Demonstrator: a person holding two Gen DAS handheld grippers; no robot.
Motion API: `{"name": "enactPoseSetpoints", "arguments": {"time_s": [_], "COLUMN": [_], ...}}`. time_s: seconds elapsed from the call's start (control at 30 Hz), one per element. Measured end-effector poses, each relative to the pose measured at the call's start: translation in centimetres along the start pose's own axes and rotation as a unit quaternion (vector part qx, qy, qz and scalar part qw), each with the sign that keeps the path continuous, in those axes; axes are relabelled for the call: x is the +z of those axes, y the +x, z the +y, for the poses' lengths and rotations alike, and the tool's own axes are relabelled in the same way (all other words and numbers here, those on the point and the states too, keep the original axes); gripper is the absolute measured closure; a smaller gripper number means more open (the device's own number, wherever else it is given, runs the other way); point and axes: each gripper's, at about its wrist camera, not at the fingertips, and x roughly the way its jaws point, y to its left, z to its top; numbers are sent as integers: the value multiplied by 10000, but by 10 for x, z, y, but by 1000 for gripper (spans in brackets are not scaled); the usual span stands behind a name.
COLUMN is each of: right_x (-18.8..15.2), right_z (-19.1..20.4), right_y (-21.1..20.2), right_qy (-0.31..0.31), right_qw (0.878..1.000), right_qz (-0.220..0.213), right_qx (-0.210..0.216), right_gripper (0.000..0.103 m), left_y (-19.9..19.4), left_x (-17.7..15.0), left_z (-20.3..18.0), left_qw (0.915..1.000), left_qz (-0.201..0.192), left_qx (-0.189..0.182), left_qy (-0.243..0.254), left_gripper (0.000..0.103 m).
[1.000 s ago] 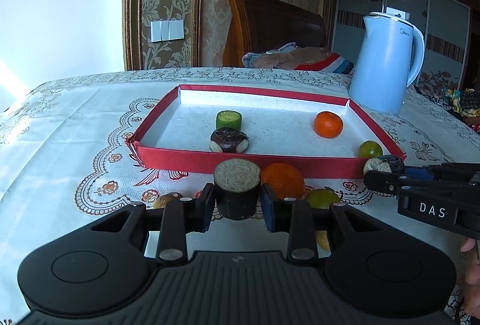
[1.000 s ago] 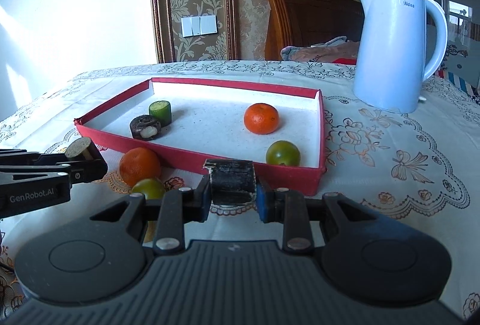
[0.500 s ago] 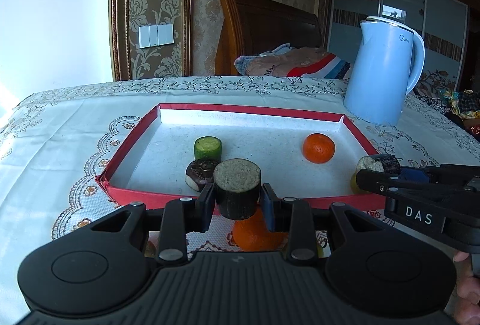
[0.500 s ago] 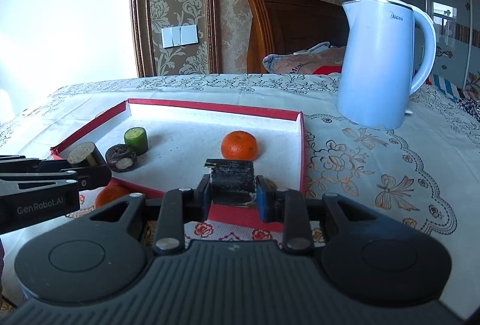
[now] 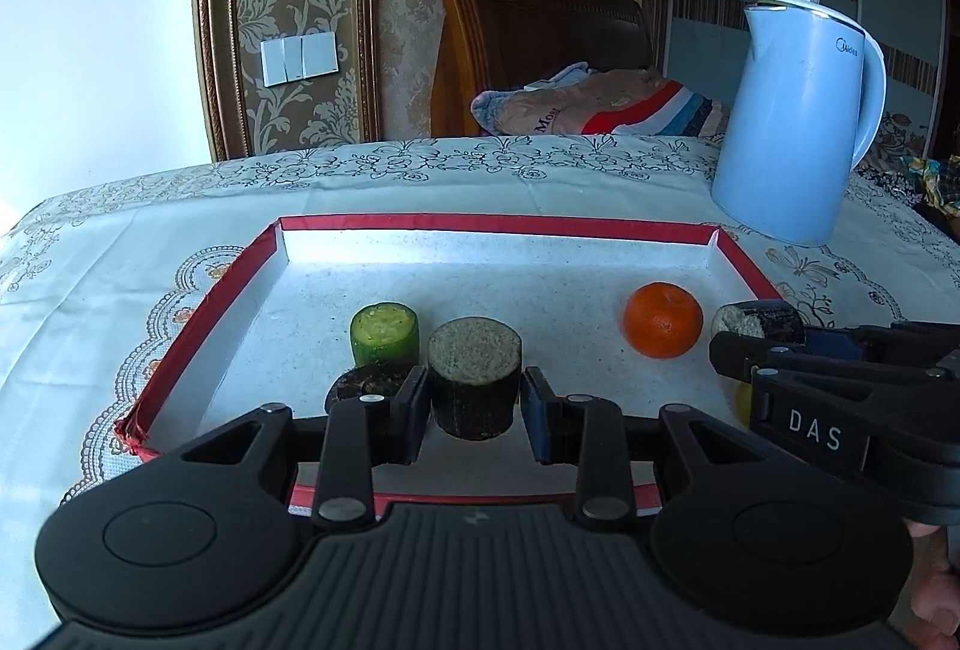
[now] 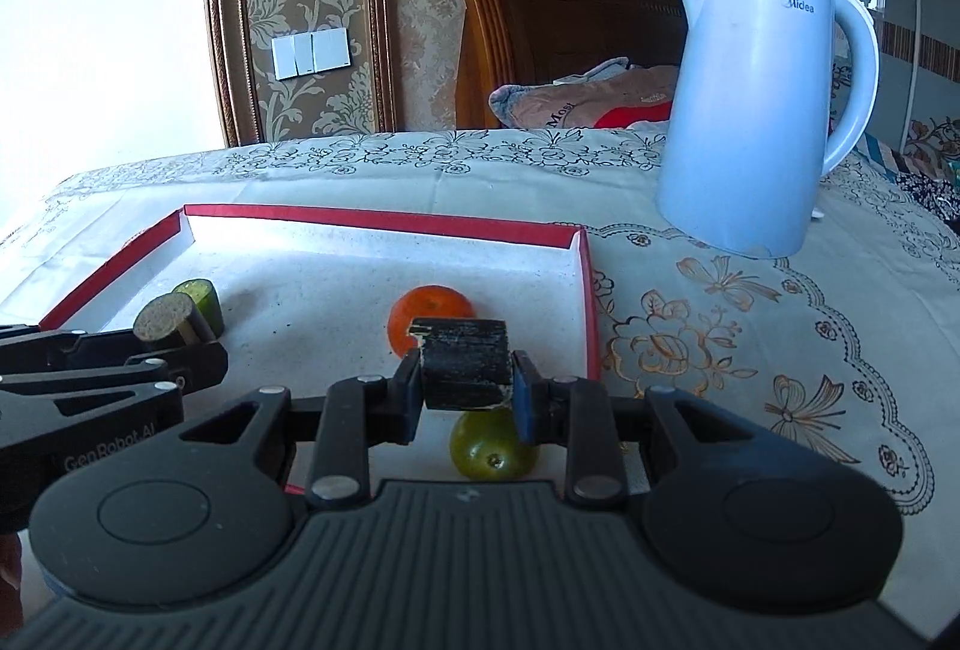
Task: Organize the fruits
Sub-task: 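Lower both cakes onto the tray floor and open both grippers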
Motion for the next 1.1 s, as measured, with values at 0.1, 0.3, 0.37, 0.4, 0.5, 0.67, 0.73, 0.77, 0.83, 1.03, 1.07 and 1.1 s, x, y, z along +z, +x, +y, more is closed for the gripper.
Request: {"name": "enactPoseSetpoints", "arguments": {"time_s": [0.1,0.3,0.37,0.4,0.5,0.67,0.73,0.77,0.83,1.03,1.07,1.1], "right_x": [-1,0,1,1,1,1,2,2,2,1,1,1], "right_z": [5,9,7,6,5,6,7,6,5,4,4,4], "right_y": [2,11,15,17,23,30,32,34,35,35,35,36], "right_qy": [-110,-126,-56,-4,43,51,70,84,100,126,123,124], "right_qw": [9999,9999,9999,9998,9996,9996,9996,9995,9995,9994,9994,9994], "right_qz": [-29,44,113,153,256,278,279,288,314,323,327,329], "right_qx": [15,56,102,126,128,48,11,-3,0,1,2,-1], "right_gripper": [75,75,75,75,75,75,75,75,75,75,75,75], "left_y": [6,13,15,17,22,26,27,27,26,26,26,26], "left_x": [1,4,6,8,9,11,11,10,9,10,10,10], "left_z": [-1,2,4,5,5,8,7,6,4,8,8,8], "left_qw": [10000,10000,10000,9999,10000,10000,9999,9999,9998,9999,9999,9998], "left_qz": [17,-7,9,3,-17,-25,-38,-55,-76,-83,-85,-88], "left_qx": [6,66,-1,-17,9,51,100,131,160,110,118,131], "left_qy": [23,-21,-76,-99,-43,-82,-45,-25,20,-99,-93,-73], "left_gripper": [71,71,71,71,71,71,71,71,71,71,71,71]}}
